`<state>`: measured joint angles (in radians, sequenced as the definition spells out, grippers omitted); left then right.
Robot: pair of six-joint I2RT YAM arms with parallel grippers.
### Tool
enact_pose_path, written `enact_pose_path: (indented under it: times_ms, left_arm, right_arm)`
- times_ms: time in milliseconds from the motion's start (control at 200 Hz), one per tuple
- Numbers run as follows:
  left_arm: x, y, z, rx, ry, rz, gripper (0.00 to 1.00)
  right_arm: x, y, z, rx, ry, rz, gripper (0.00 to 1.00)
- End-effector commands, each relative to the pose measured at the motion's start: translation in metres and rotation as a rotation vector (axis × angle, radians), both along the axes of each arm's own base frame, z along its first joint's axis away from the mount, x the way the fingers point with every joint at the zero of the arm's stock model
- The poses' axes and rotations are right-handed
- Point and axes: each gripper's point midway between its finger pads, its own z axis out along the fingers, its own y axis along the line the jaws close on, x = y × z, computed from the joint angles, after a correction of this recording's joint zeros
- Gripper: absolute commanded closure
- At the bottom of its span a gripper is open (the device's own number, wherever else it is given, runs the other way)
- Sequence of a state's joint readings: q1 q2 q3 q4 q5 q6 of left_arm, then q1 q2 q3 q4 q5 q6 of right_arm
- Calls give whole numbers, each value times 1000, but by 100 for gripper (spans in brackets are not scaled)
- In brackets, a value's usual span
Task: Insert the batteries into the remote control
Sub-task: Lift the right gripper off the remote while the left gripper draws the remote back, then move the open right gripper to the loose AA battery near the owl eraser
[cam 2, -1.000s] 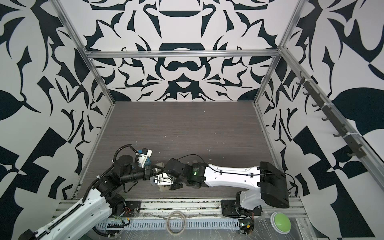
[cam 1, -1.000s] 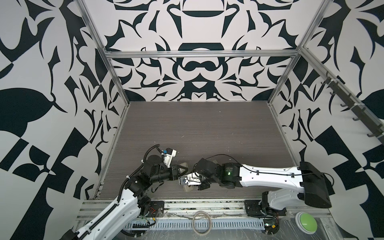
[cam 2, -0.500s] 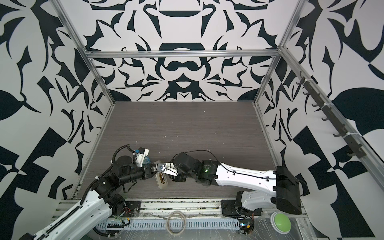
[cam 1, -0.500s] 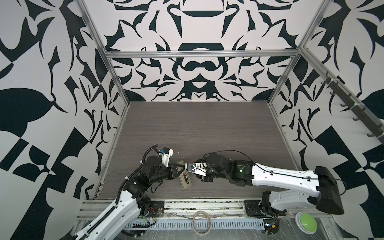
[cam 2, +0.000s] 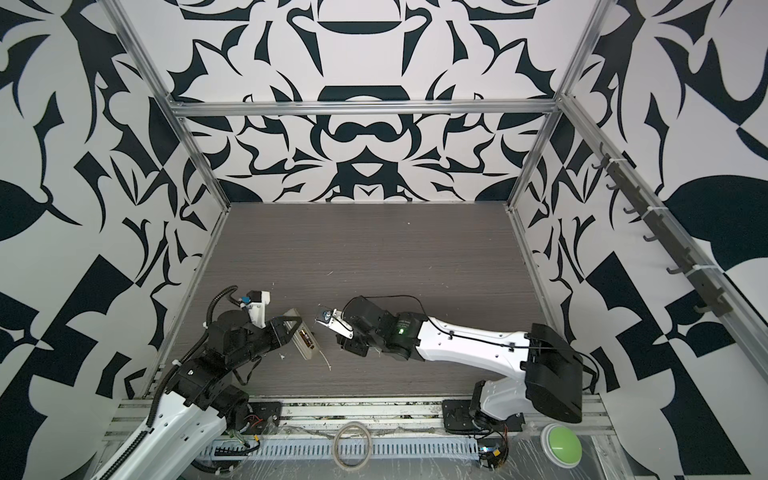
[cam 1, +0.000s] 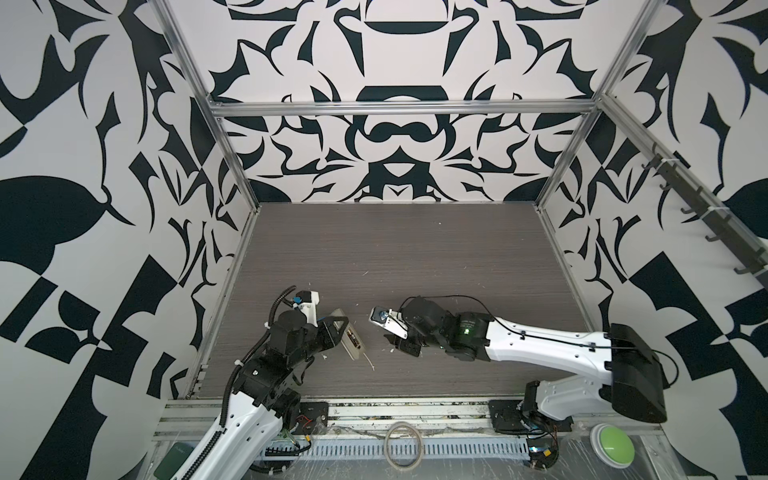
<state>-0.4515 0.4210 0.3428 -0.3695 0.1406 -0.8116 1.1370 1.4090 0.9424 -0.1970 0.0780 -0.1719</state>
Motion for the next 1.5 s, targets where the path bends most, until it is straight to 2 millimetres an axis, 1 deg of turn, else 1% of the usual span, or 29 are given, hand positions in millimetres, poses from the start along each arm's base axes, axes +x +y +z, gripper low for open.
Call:
enact_pose_path:
  times_ms: [0, 55, 110, 240, 330, 425, 480, 540, 550, 570, 625, 750, 920, 1030, 1240, 1345, 1495]
  left_arm:
    - [6, 20, 13, 33, -36, 99, 100]
    - [10, 27, 19, 40, -64, 138, 100]
    - [13, 34, 25, 44, -94, 178, 100]
    - [22, 48, 38, 53, -161, 268, 100]
    - [27, 57, 40, 71, -183, 317, 100]
    - [29, 64, 38, 100, -191, 353, 100]
    - [30, 67, 38, 111, -200, 368, 100]
    - [30, 71, 38, 118, -208, 387, 100]
    - [30, 72, 38, 119, -210, 391, 100]
    - [30, 73, 38, 118, -214, 398, 100]
    - [29, 77, 37, 119, -223, 417, 100]
    - [26, 86, 39, 109, -243, 463, 100]
    - [22, 92, 41, 100, -261, 487, 100]
    - [21, 90, 39, 101, -253, 478, 100]
    - [17, 92, 37, 101, -245, 478, 100]
    - [15, 93, 38, 93, -250, 482, 100]
    - [12, 95, 34, 95, -240, 486, 100]
  right_arm:
    - [16, 12, 22, 74, 24, -117, 55]
    - [20, 13, 17, 61, 57, -163, 56]
    - [21, 16, 8, 40, 100, -198, 56]
    - [21, 21, -9, 55, 193, -294, 57]
    - [19, 27, -17, 78, 253, -340, 57]
    - [16, 36, -26, 57, 262, -372, 56]
    - [15, 42, -31, 47, 268, -392, 54]
    - [13, 49, -35, 53, 287, -407, 48]
    - [17, 48, -35, 53, 271, -428, 48]
    - [18, 49, -35, 60, 269, -441, 46]
    - [19, 55, -38, 77, 286, -461, 40]
    - [22, 63, -44, 92, 295, -499, 35]
    - [21, 73, -54, 120, 313, -529, 32]
    - [22, 78, -62, 146, 328, -552, 32]
    - [20, 93, -67, 177, 352, -541, 33]
    - [18, 101, -75, 171, 371, -534, 34]
    - [17, 108, -85, 161, 386, -530, 34]
